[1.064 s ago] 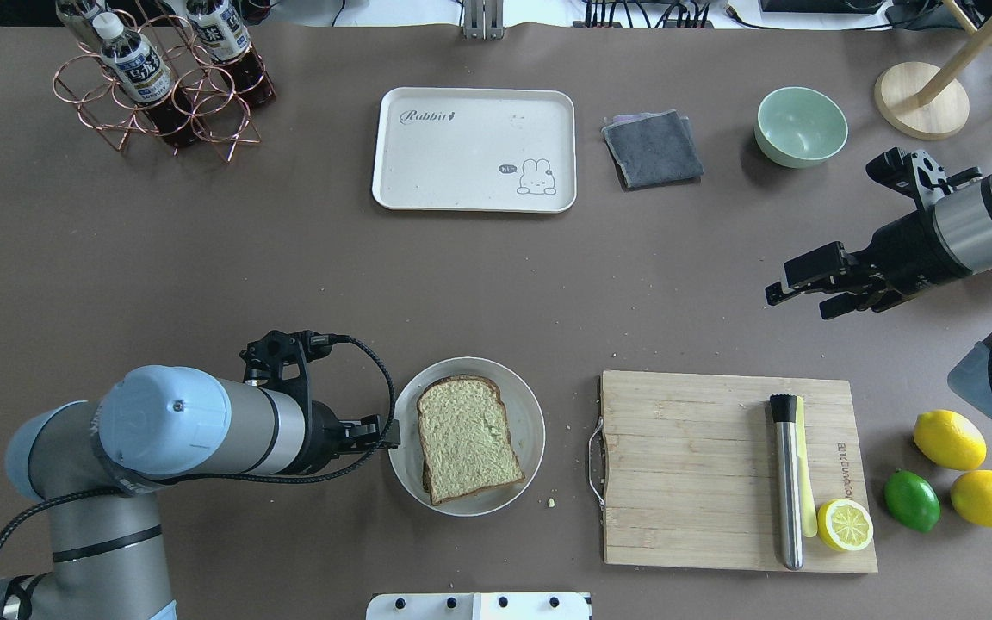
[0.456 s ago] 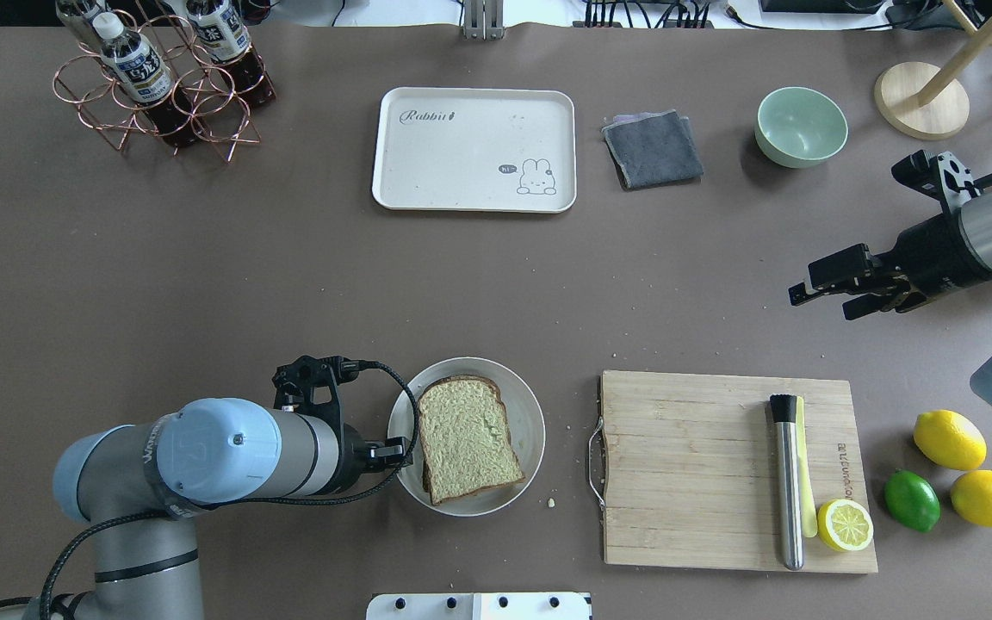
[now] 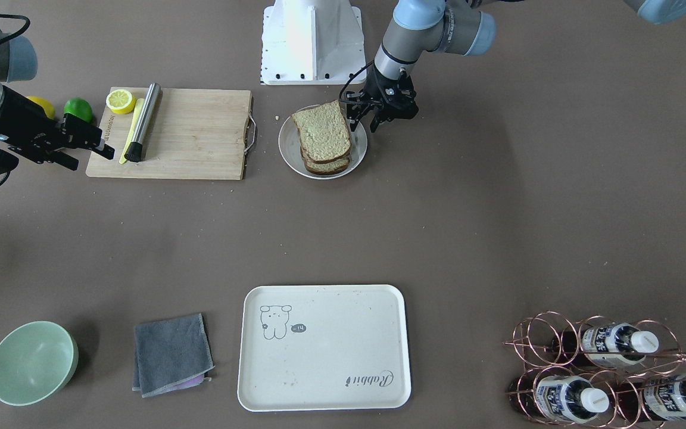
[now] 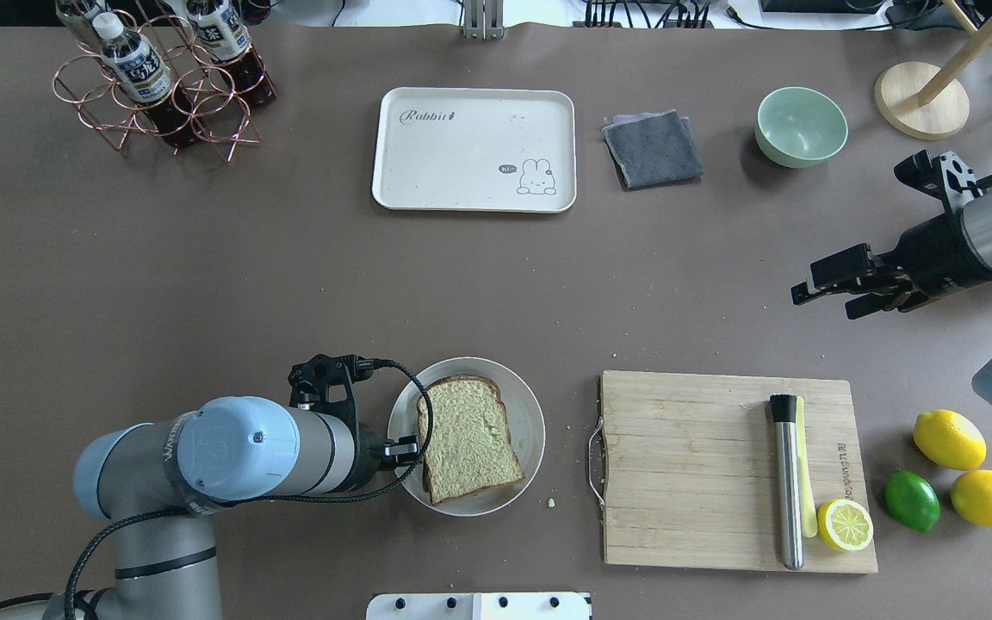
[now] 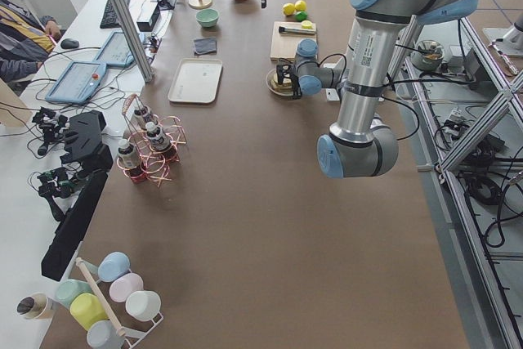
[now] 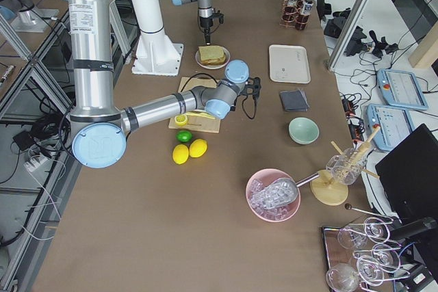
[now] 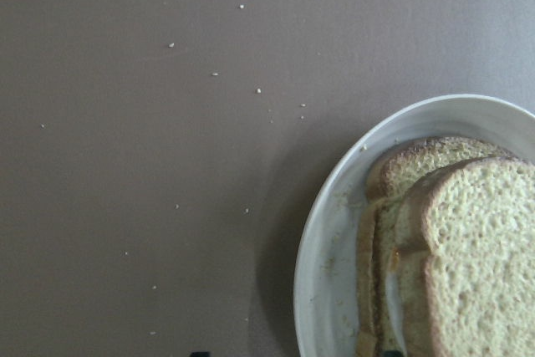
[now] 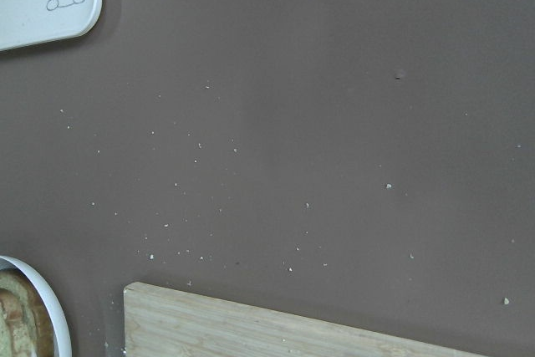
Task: Make sandwich and place on tray
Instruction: 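Grasp the plate rim with the left gripper while the right arm withdraws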
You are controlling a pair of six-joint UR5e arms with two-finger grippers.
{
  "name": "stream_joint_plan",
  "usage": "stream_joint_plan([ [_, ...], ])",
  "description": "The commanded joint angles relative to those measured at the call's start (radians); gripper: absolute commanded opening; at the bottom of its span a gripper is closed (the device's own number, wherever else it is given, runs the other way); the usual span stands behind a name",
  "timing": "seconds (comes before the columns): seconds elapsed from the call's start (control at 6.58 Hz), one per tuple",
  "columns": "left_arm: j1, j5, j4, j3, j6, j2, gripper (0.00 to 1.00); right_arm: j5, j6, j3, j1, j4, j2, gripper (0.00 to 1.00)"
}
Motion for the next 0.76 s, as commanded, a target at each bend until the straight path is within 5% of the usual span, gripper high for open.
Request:
stream_joint_plan([
  [0.0,0.0,0.0,-0.001,0.01,0.0,-0.004,0.44,-0.001,0.0,0.001,-0.001,0.002,-0.007,0.99],
  [0.3,0.0,0.0,0.001,0.008,0.0,-0.004,0.0,-0.003,0.0,0.0,-0.003,0.002,-0.007,0.99],
  [0.61,-0.026,-0.009,0.005,-0.036,0.001,-0.001,0.0,0.005,0.0,0.004,0.002,0.002,-0.002,0.99],
])
